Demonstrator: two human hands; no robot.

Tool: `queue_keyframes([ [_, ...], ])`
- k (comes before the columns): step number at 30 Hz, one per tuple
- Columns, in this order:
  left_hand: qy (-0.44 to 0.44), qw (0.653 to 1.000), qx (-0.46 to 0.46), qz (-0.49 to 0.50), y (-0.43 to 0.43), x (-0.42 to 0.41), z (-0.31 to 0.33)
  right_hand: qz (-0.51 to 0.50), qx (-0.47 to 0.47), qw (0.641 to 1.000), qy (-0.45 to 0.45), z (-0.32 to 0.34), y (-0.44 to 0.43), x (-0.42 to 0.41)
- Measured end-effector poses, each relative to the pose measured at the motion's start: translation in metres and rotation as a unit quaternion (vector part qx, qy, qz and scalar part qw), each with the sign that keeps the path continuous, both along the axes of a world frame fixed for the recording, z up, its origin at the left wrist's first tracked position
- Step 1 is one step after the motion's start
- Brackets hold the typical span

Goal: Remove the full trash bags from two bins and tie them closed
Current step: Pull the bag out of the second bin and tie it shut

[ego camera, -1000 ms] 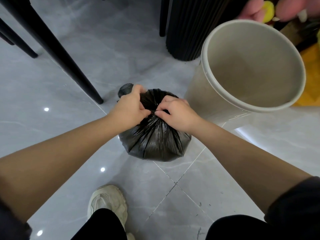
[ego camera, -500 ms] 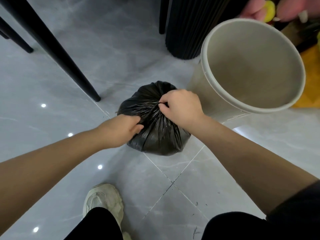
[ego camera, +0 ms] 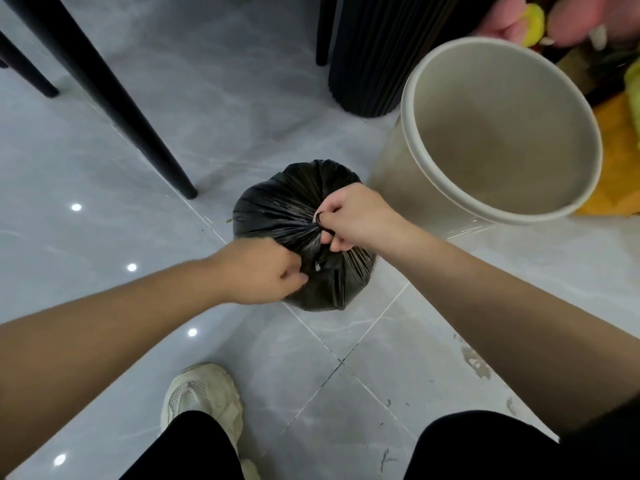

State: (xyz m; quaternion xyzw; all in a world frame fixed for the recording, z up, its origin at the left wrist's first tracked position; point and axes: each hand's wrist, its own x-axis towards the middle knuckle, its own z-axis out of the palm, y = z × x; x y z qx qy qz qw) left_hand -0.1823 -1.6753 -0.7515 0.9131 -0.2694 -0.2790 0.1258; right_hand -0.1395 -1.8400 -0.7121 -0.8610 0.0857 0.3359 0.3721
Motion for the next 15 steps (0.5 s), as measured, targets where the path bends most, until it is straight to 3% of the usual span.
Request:
queue_keyframes([
  [2, -0.017, 0.995, -0.067, 0.076, 0.005, 0.015, 0.010, 0.162, -0.141, 0.970, -0.113, 0.003, -0.002, -0.004],
  [5, -0.026, 0.956, -0.186, 0.227, 0.003, 0.040, 0.018, 0.322, -0.279, 0.876, -0.225, 0.012, -0.002, -0.013],
  [7, 0.011, 0.927, -0.248, 0.281, -0.004, 0.054, 0.019, 0.384, -0.291, 0.838, -0.255, 0.012, -0.006, -0.021],
  [10, 0.087, 0.894, -0.317, 0.304, -0.019, 0.065, 0.016, 0.413, -0.234, 0.797, -0.374, 0.002, -0.021, -0.026],
  [15, 0.077, 0.889, -0.395, 0.217, -0.035, 0.070, 0.028, 0.443, -0.181, 0.767, -0.428, -0.017, -0.045, -0.024],
])
